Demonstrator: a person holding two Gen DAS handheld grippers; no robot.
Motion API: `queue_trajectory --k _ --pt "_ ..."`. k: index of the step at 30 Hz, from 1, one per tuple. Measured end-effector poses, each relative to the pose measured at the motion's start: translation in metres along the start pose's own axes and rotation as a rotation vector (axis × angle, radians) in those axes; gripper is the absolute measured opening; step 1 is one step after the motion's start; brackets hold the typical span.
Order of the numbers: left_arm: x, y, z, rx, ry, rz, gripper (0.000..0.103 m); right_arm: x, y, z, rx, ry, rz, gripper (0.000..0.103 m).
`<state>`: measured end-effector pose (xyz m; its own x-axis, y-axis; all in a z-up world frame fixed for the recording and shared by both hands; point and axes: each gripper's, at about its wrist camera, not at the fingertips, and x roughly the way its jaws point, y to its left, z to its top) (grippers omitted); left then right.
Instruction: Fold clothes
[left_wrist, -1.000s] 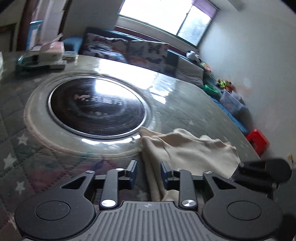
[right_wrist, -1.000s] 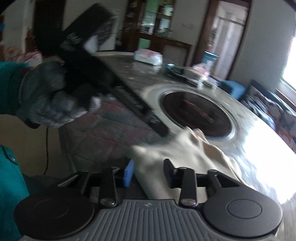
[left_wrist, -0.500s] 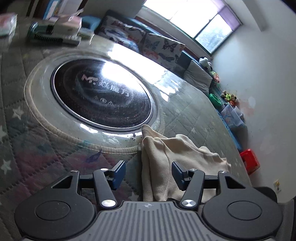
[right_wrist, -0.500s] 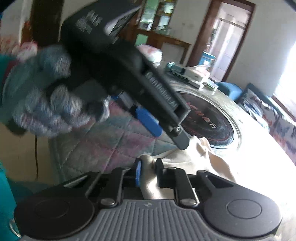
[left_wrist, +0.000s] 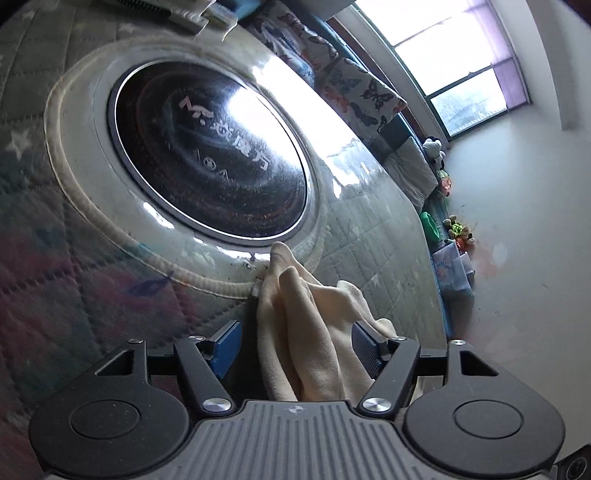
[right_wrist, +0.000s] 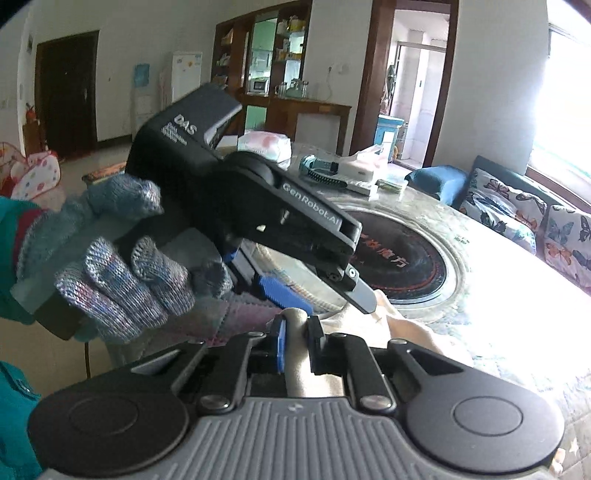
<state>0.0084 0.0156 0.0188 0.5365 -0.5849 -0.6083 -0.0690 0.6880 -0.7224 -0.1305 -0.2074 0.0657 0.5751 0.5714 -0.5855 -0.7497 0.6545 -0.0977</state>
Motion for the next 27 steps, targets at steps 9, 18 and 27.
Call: queue_trajectory --k 9,18,27 --pt "0.009 -0.005 -0.003 -0.036 0.011 -0.007 0.069 -0.01 -0.006 -0.003 0.035 -0.034 0.003 0.01" --pt "0.016 -0.003 -0.006 -0.082 0.044 -0.036 0.059 -0.011 -0.004 -0.006 0.035 -0.043 0.009 0.01" --pt "0.022 0.001 -0.009 -0.061 0.047 -0.006 0.018 -0.008 -0.002 -0.01 0.041 -0.034 0.021 0.013"
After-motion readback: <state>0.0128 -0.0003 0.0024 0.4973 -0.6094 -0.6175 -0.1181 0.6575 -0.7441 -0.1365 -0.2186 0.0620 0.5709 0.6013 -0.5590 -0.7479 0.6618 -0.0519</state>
